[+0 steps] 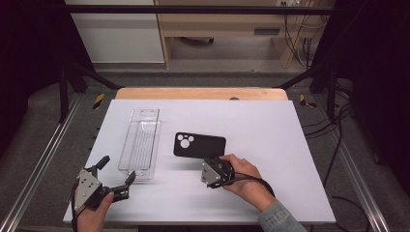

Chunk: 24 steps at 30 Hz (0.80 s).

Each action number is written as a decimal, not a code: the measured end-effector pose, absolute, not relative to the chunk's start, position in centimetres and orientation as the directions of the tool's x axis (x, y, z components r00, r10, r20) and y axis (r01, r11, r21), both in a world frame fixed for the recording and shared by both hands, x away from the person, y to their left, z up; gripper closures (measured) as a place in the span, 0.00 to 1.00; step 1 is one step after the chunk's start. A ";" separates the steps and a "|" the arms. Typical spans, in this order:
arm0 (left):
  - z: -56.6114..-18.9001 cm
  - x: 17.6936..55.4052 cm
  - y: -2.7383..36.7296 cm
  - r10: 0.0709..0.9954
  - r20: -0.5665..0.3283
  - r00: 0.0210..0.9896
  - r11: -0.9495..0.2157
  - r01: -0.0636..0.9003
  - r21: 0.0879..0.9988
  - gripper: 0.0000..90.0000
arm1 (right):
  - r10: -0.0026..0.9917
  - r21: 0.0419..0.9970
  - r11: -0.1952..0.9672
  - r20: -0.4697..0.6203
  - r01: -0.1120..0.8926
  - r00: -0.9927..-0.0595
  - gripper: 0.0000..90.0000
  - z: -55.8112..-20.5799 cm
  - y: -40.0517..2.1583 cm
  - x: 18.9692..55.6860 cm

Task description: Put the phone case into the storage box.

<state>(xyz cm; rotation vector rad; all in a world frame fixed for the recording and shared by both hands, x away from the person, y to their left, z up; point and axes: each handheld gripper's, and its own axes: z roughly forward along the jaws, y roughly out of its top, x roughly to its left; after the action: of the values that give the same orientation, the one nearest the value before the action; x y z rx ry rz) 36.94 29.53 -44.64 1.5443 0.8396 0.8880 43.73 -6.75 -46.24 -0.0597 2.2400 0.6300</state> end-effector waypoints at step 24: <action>-38.6 39.9 21.6 0.830 0.148 0.538 -0.248 0.119 0.961 0.02 | 0.132 0.380 0.878 -0.777 -0.292 -0.615 0.98 -47.6 -6.2 41.5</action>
<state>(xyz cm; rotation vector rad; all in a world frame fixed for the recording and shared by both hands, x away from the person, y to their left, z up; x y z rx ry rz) 39.92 21.55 -38.60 1.7076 0.8030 0.8314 41.45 -6.23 -47.63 -0.1151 2.1532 0.6037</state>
